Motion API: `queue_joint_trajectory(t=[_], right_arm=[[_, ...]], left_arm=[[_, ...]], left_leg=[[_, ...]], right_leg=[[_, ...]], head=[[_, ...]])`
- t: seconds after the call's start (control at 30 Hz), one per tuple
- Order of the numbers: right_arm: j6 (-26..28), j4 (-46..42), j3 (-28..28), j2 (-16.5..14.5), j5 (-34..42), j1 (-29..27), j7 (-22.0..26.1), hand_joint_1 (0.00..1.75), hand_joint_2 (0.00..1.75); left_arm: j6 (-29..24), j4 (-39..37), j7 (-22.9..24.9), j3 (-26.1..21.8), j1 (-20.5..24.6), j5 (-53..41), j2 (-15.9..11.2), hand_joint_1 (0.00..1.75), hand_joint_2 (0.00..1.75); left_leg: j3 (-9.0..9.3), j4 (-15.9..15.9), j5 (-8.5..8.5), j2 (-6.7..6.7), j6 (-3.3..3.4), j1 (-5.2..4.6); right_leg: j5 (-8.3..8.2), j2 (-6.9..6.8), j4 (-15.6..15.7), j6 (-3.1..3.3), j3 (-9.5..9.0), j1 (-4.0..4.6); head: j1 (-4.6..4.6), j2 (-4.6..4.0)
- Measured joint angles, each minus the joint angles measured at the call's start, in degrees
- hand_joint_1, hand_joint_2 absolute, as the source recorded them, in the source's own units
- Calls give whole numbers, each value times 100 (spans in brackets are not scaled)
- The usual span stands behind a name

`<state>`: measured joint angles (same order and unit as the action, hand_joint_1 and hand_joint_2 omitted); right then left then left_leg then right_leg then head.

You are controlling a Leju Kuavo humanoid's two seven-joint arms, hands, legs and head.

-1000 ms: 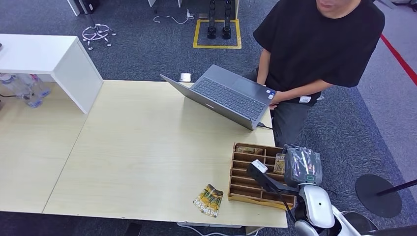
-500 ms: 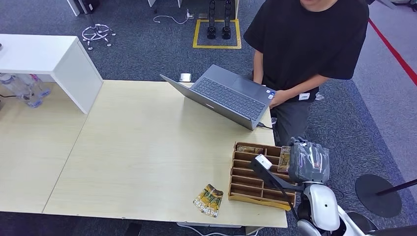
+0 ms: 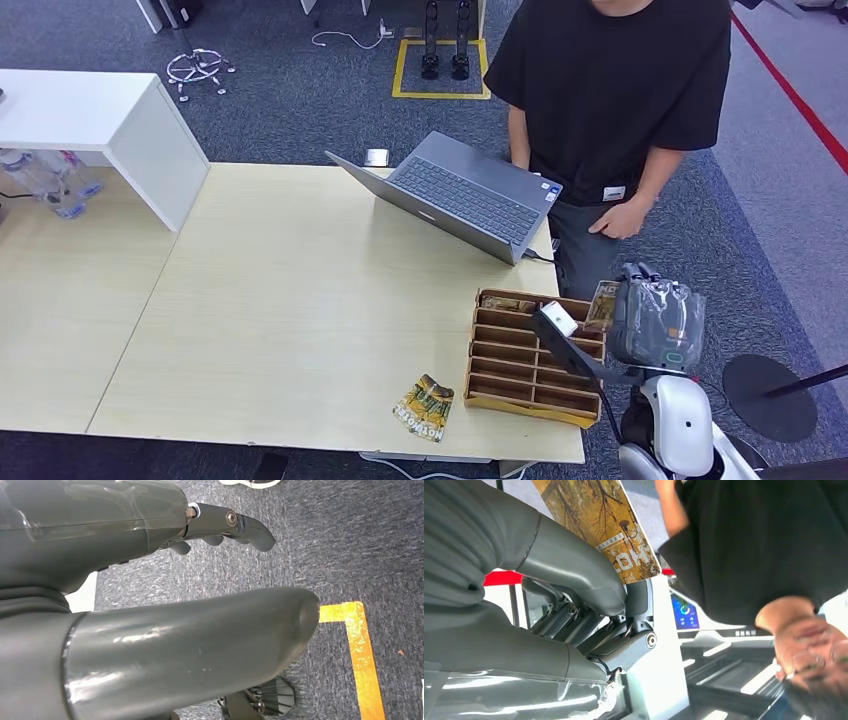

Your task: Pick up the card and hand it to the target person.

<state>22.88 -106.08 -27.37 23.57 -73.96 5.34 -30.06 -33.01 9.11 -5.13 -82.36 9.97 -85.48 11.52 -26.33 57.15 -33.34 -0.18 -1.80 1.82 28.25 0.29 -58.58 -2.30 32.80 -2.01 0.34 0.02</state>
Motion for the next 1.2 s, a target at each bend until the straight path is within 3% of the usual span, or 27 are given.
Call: queue_joint_trajectory(t=[0.27,0.77,1.2], right_arm=[[430,-197,584,-1,-204,-116,-23,175,175],[1190,-157,2205,37,-1090,-584,290,175,175],[1371,488,2576,-55,-1254,-699,438,175,175]], left_arm=[[37,0,-52,1,0,-22,0,0,0],[190,0,-82,61,-1,-57,0,0,0],[197,0,-91,162,0,-57,0,0,0]], left_leg=[[4,2,0,0,0,0],[-7,2,-1,1,1,0],[-11,2,-1,0,1,0]], right_leg=[[0,0,1,0,1,0],[0,0,1,-1,0,0],[0,0,1,-1,1,0]], head=[[-1,0],[0,0],[0,0]])
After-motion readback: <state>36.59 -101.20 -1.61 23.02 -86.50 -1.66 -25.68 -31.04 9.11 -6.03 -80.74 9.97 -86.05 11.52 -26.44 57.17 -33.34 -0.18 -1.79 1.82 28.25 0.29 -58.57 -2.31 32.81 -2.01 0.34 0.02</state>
